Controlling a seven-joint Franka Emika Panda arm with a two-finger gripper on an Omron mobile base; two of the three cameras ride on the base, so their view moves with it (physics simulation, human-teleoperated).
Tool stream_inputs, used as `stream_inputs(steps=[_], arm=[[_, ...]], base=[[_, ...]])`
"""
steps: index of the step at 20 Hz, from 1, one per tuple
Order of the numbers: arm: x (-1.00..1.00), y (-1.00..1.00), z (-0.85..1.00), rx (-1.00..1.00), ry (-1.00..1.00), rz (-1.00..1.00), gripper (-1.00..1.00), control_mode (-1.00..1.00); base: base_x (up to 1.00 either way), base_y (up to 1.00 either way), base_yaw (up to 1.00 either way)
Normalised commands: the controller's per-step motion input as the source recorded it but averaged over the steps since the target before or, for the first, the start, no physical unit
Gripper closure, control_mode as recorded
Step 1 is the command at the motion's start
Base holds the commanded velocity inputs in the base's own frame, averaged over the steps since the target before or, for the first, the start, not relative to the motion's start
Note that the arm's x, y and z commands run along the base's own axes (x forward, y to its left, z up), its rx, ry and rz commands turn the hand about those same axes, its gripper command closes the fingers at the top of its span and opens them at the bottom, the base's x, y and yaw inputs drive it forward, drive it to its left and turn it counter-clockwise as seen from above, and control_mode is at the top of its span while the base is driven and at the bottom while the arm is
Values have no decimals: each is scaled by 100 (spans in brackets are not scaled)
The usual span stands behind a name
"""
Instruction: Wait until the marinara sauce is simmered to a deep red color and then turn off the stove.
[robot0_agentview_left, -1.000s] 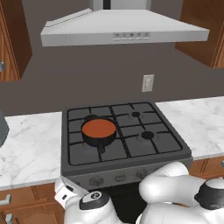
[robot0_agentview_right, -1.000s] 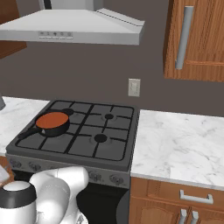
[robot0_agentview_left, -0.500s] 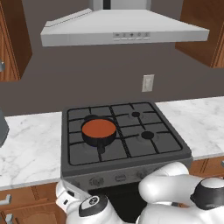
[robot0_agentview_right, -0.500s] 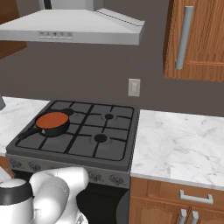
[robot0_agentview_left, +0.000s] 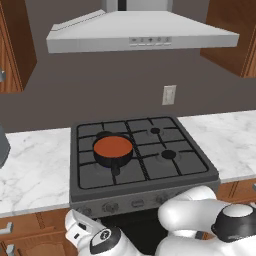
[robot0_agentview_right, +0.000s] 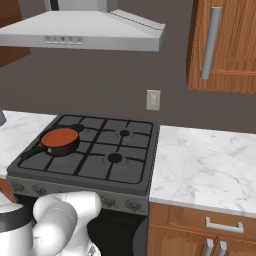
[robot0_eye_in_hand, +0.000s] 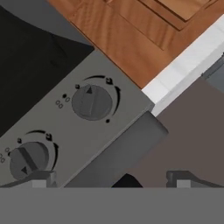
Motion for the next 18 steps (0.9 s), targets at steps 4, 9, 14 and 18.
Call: stream_inputs(steps=[4, 9, 14, 18], arm=[[1, 0, 0, 0, -2, 0, -100, -100], [10, 0, -9, 0, 0, 0, -100, -100], [21, 0, -14, 0, 0, 0, -100, -100], [21, 0, -15, 0, 0, 0, -100, -100]], base=[[0, 0, 0], [0, 0, 0], [0, 0, 0], [0, 0, 0]])
